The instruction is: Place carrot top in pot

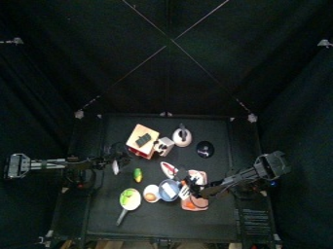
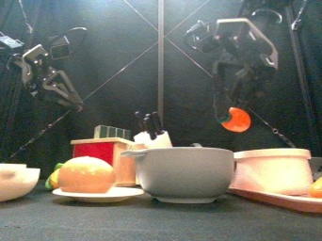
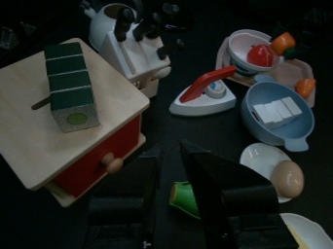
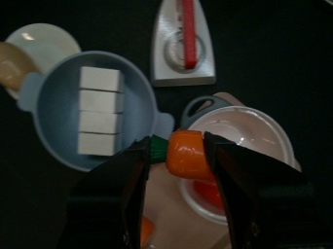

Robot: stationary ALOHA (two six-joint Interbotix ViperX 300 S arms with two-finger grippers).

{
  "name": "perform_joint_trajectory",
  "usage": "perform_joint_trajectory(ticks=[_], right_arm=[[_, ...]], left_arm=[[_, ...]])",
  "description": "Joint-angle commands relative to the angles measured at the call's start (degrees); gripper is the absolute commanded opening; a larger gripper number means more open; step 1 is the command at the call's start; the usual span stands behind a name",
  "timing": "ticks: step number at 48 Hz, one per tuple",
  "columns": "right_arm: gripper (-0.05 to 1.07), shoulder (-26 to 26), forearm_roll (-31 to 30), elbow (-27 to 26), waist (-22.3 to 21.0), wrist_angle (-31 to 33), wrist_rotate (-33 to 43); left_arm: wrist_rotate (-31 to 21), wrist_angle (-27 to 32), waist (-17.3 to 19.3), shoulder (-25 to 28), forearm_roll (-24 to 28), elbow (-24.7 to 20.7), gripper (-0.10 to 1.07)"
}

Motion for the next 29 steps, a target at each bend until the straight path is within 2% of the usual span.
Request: perform_joint_trajectory(ticks=[1, 14, 29], right_arm=[[0.68, -1.9, -0.1, 1.2, -1.4, 0.2, 0.0], [0.72, -1.7, 0.2, 3.8, -3.3, 0.3, 0.6], [0.95, -0.4, 0.3, 3.6, -4.2, 0.4, 0.4]], left_arm=[[0.0, -0.2, 0.2, 0.2, -0.4, -0.5, 0.66], [0.0, -0.2, 0.2, 0.2, -0.7, -0.4, 0.66], [0.1, -0.2, 0.2, 0.2, -0.7, -0.4, 0.66]])
